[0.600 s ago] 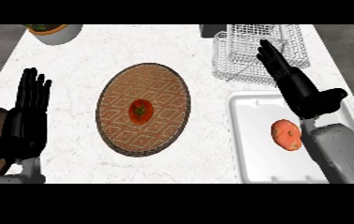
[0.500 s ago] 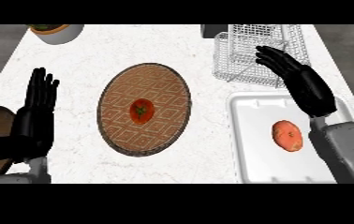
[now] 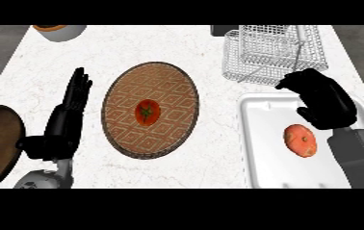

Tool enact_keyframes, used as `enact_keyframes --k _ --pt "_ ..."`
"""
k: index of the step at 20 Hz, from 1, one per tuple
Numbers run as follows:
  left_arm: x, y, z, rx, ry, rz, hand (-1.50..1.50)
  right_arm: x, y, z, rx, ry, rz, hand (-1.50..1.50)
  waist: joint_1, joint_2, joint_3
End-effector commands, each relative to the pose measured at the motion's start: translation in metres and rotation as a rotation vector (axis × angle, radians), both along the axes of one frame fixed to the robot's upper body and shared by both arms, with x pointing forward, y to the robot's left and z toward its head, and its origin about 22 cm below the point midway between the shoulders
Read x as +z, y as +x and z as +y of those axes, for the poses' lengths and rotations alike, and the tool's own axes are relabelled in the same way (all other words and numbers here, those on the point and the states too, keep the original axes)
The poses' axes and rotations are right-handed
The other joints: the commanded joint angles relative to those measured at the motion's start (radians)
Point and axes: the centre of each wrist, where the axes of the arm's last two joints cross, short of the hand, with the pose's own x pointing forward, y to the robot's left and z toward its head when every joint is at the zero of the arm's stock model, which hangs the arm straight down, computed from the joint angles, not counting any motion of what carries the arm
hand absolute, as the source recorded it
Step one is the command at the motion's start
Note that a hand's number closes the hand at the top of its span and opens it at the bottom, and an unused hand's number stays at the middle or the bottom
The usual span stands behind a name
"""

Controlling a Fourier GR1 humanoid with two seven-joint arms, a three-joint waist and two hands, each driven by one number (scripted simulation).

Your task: Pick the squash from the tray and place it in the tiered basket

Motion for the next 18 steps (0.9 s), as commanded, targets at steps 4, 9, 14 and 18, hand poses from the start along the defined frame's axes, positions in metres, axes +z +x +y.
enact_keyframes --k 4,9,14,18 --pt "-0.001 0.007 -0.025 -0.050 0.025 0.035 0.00 -0.011 -0.015 -0.069 0.340 0.156 -0.071 -1.50 0.014 -0.008 -0.004" --pt "-0.013 -0.001 -0.026 -0.040 0.029 0.062 0.00 0.076 -0.013 -0.139 0.386 -0.085 -0.228 -1.50 0.017 -0.022 -0.007" --pt "-0.009 0.005 -0.027 -0.019 0.029 0.060 0.00 0.190 -0.009 -0.132 0.455 -0.468 -0.400 -1.50 -0.006 -0.038 -0.006" --pt "-0.009 0.010 -0.022 0.003 0.037 0.072 0.00 0.252 -0.023 -0.111 0.474 -0.691 -0.556 -1.50 -0.025 -0.039 -0.004"
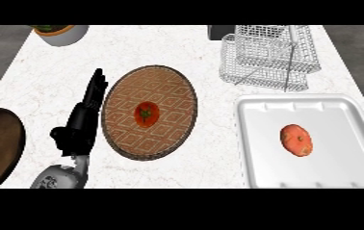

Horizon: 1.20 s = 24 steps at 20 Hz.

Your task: Pick the squash from the tray and place it in the tiered basket

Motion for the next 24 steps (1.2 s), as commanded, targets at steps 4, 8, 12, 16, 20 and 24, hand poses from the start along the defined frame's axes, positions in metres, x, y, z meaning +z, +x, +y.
enact_keyframes --k 4,8,12,16,20,24 --pt "-0.002 0.001 -0.002 -0.009 0.005 -0.001 0.00 0.084 -0.029 0.037 0.189 -0.382 -0.301 -1.50 0.001 0.001 0.001" --pt "0.005 0.004 -0.005 0.011 0.018 -0.008 0.00 0.078 -0.044 0.058 0.203 -0.499 -0.355 -1.50 0.001 0.001 0.001" --pt "-0.003 0.006 -0.015 0.003 -0.008 0.004 0.00 0.057 -0.057 0.070 0.221 -0.530 -0.379 -1.50 -0.002 0.006 -0.002" --pt "-0.003 0.003 -0.018 -0.003 0.000 0.006 0.00 0.045 -0.068 0.081 0.207 -0.572 -0.405 -1.50 0.015 0.006 -0.001" --pt "-0.005 0.002 -0.018 0.006 0.014 0.000 0.00 0.044 -0.084 0.084 0.242 -0.642 -0.398 -1.50 0.002 0.002 -0.002" --pt "0.002 0.001 -0.014 -0.013 -0.001 -0.005 0.00 0.037 -0.087 0.094 0.223 -0.730 -0.384 -1.50 0.023 0.004 -0.002"
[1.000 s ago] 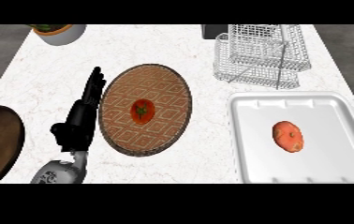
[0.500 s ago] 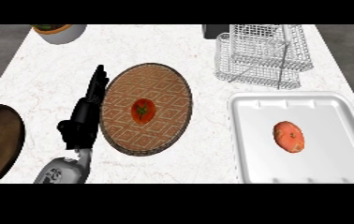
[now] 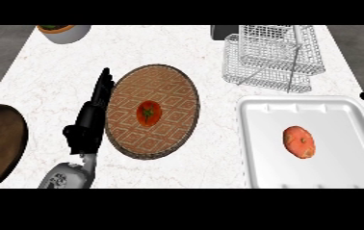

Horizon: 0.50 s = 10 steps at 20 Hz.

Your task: Pick the squash from the tray and place it in the tiered basket

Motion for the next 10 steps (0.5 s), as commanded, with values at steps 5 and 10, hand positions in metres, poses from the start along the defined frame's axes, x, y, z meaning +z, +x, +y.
enact_keyframes --k 5,10 --pt "0.006 0.003 0.005 -0.016 0.001 -0.008 0.00 -0.019 -0.007 0.008 0.122 -0.145 0.096 -1.50 0.010 0.000 0.000" --pt "0.009 0.016 -0.009 -0.016 -0.008 0.000 0.00 -0.025 -0.001 0.008 0.100 -0.196 0.013 -1.50 0.012 0.005 0.000"
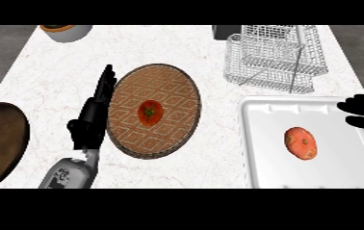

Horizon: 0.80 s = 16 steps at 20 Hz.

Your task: Pick the squash from the tray and place it in the tiered basket

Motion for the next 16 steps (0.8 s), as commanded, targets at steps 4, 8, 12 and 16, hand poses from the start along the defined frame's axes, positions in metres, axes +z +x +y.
enact_keyframes --k 4,8,12,16 --pt "-0.003 -0.001 -0.001 -0.008 0.013 -0.002 0.00 -0.017 0.008 -0.016 0.136 -0.080 0.030 -1.50 0.004 0.000 -0.002" --pt "0.001 0.004 -0.012 -0.016 -0.006 -0.014 0.00 -0.056 0.011 -0.026 0.182 -0.116 -0.009 -1.50 0.000 0.001 -0.003" --pt "-0.004 0.001 -0.013 0.007 0.017 0.004 0.00 -0.077 0.013 -0.043 0.293 -0.123 -0.099 -1.50 0.002 -0.002 -0.004" --pt "0.012 0.006 0.000 -0.024 -0.008 -0.001 0.00 -0.110 0.021 -0.074 0.295 -0.157 -0.133 -1.50 0.013 -0.003 -0.007"
